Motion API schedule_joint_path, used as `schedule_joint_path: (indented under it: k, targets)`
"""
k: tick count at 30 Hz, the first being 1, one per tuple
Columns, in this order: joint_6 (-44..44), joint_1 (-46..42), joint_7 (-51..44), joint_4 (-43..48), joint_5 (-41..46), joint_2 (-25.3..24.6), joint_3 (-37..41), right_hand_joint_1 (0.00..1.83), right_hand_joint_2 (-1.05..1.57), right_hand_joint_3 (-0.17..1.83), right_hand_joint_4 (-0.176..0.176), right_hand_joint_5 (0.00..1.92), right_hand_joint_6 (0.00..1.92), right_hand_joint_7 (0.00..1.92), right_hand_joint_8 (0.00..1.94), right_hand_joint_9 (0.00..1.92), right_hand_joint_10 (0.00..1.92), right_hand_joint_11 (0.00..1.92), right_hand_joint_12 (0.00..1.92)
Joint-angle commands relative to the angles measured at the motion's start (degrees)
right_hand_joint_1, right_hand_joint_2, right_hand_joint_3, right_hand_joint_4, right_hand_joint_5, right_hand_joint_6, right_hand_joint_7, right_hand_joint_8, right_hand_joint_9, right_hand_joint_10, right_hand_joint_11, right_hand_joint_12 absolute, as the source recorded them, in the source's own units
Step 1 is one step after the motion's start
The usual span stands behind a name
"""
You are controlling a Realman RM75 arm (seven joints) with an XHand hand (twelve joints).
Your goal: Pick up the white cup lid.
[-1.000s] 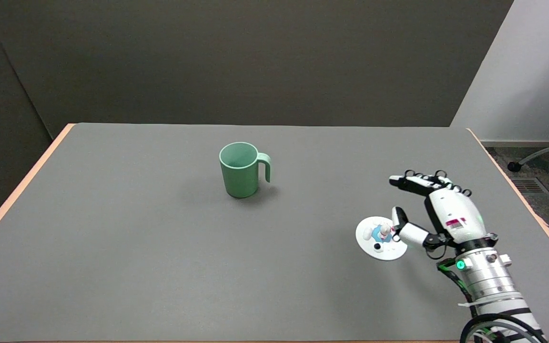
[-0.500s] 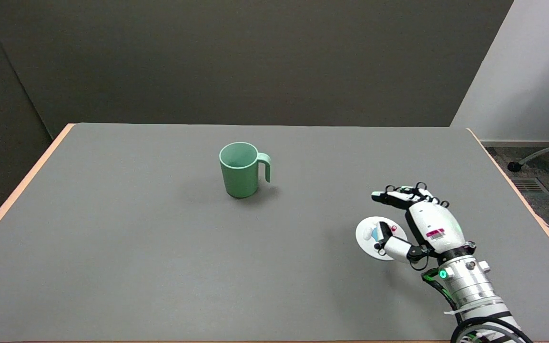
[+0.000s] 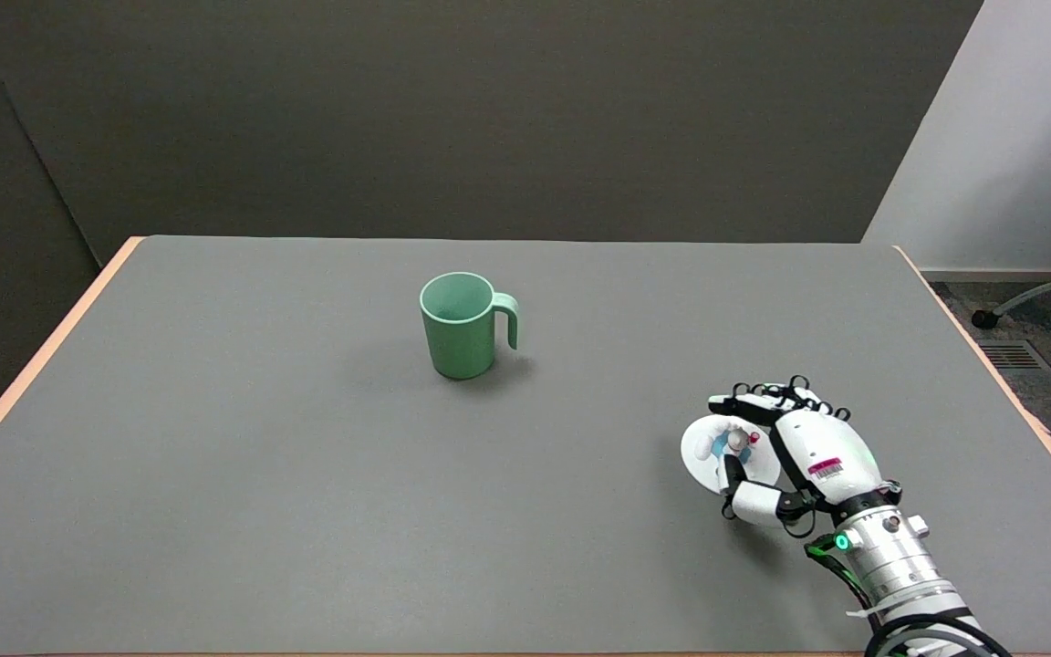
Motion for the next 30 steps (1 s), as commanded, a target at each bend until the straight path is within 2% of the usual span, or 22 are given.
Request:
schedule_joint_path:
  k: [1, 7, 9, 11, 13, 14, 15, 16, 17, 20, 22, 24, 26, 27, 30]
  targets:
    - [0.0, 0.6, -0.1, 2.7, -1.7, 1.1, 1.1, 0.93, 0.75, 0.98, 0.001, 0.62, 0.19, 0.58, 0.16, 0.49, 0.26, 0.14, 0.59]
    - [0.6, 1.1, -0.6, 3.1, -1.7, 1.2, 0.7, 0.96, 0.77, 0.97, 0.000, 0.61, 0.18, 0.58, 0.15, 0.51, 0.27, 0.16, 0.62]
    - [0.7, 1.4, -0.6, 3.3, -1.7, 1.5, 0.7, 0.98, 0.89, 0.81, -0.002, 0.60, 0.19, 0.59, 0.19, 0.53, 0.30, 0.14, 0.72]
    - [0.7, 1.7, -0.6, 3.6, -1.7, 1.6, 0.8, 0.98, 0.92, 0.79, -0.004, 0.60, 0.19, 0.60, 0.19, 0.47, 0.40, 0.01, 0.92]
    - [0.7, 2.0, -0.9, 3.7, -1.7, 1.7, 0.8, 1.02, 0.87, 0.89, -0.008, 0.66, 0.16, 0.65, 0.16, 0.34, 0.62, 0.00, 0.78]
    - [0.7, 2.0, -1.7, 3.8, -1.4, 1.7, 0.8, 1.02, 0.88, 0.87, -0.011, 0.67, 0.17, 0.65, 0.19, 0.27, 0.68, 0.00, 0.69]
    - [0.7, 2.1, -2.1, 3.8, -1.4, 1.7, 0.8, 1.01, 0.93, 0.78, -0.013, 0.69, 0.27, 0.61, 0.36, 0.18, 0.77, 0.00, 0.72]
    - [0.7, 2.1, -2.2, 3.8, -1.4, 1.7, 0.8, 1.09, 1.21, 0.23, -0.017, 0.69, 1.22, 0.56, 1.50, 0.10, 0.89, 0.00, 0.88]
    - [0.7, 2.1, -2.2, 3.8, -1.4, 1.7, 0.8, 1.10, 1.26, 0.14, -0.027, 0.70, 1.38, 0.53, 1.70, 0.04, 0.96, 0.00, 1.02]
    - [0.7, 2.2, -3.0, 3.7, -1.3, 1.7, 0.7, 1.11, 1.26, 0.14, -0.037, 0.71, 1.37, 0.53, 1.70, 0.00, 0.98, 0.00, 1.18]
    - [0.7, 2.2, -3.7, 3.7, -1.3, 1.7, 0.6, 1.11, 1.25, 0.14, -0.033, 0.72, 1.35, 0.54, 1.69, 0.00, 1.02, 0.00, 1.18]
    - [0.4, 2.3, -4.0, 3.6, -1.3, 1.7, 0.6, 1.12, 1.24, 0.12, -0.021, 0.73, 1.32, 0.58, 1.64, 0.08, 1.03, 0.00, 1.19]
    - [0.3, 2.3, -4.2, 3.6, -1.2, 1.6, 0.6, 1.12, 1.22, 0.14, -0.015, 0.73, 1.31, 0.60, 1.63, 0.08, 1.12, 0.00, 1.18]
    - [0.3, 2.3, -4.2, 3.6, -1.2, 1.5, 0.6, 1.13, 1.22, 0.14, -0.009, 0.74, 1.29, 0.62, 1.60, 0.13, 1.05, 0.00, 1.22]
    - [0.3, 2.3, -4.6, 3.2, -1.2, 1.4, 0.6, 1.14, 1.22, 0.10, -0.006, 0.75, 1.27, 0.65, 1.56, 0.18, 1.07, 0.00, 1.23]
